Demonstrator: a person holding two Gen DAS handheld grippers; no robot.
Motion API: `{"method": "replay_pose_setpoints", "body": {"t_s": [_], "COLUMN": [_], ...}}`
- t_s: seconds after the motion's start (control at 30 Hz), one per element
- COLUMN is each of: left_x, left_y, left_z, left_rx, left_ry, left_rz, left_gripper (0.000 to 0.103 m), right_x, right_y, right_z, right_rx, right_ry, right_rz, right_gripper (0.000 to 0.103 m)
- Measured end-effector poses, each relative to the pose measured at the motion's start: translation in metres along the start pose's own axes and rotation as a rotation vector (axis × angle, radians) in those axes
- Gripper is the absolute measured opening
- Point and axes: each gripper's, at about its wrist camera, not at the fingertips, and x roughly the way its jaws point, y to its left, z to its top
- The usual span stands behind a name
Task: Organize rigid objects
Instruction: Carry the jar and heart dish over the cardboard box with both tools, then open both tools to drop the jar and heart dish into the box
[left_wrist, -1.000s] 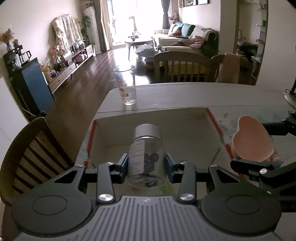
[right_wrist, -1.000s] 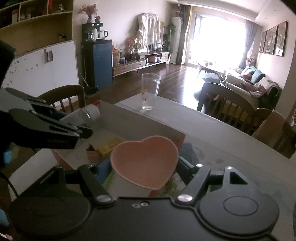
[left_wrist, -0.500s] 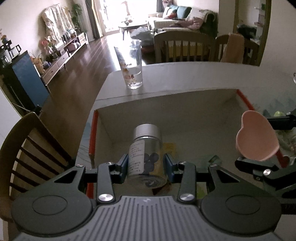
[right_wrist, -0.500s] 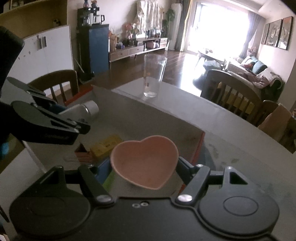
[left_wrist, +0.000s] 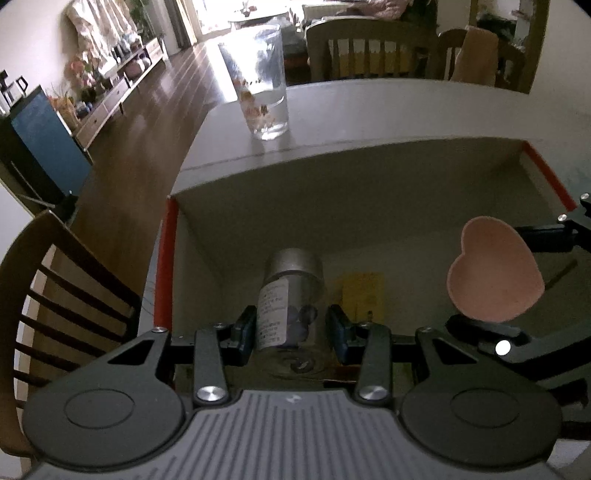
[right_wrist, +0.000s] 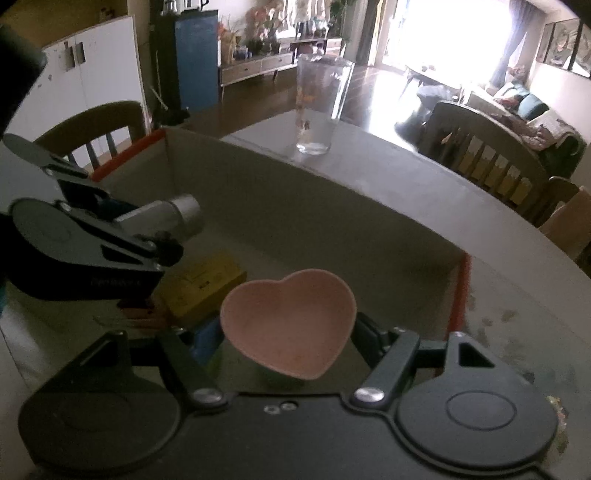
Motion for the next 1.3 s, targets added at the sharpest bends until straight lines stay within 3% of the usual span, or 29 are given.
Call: {"method": "replay_pose_setpoints", "body": {"t_s": [0.27, 0.5, 0.87, 1.03, 1.13, 1.23, 1.3], "left_x": [0.014, 0.022, 0.017, 0.013, 0.009, 0.005, 0.001], "left_y": [-0.008, -0.010, -0.010, -0.009, -0.009, -0.010, -0.010], "left_z": [0.005, 0.006, 0.004, 0.004, 0.003, 0.002, 0.001], "left_rx": [0.052, 0.070, 0.057, 0.049, 0.045, 0.044, 0.042], "left_ry": [0.062, 0.122, 0.122, 0.113, 0.105, 0.094, 0.083], "left_rz": [-0.012, -0.028, -0.029, -0.031, -0.032, -0.023, -0.015], "left_gripper": [0.040, 0.040, 0.042, 0.043, 0.044, 0.048, 0.059], "right_x": [0.014, 0.021, 0.017, 0.007, 0.003, -0.002, -0.006], "right_y": [-0.001, 0.002, 0.002, 0.004, 0.000, -0.005, -0.007], "right_z": [0.002, 0.005, 0.007, 0.004, 0.001, -0.002, -0.003], "right_rx": [0.005, 0.005, -0.005, -0.020, -0.001, 0.022, 0.029], "right_ry": [0.110, 0.151, 0.144, 0.118, 0.112, 0.105, 0.098], "right_rz": [0.020, 0.028, 0.043, 0.041, 0.033, 0.032, 0.027], "right_gripper": [0.074, 0.074, 0.076, 0.092, 0.092, 0.093, 0.093]}}
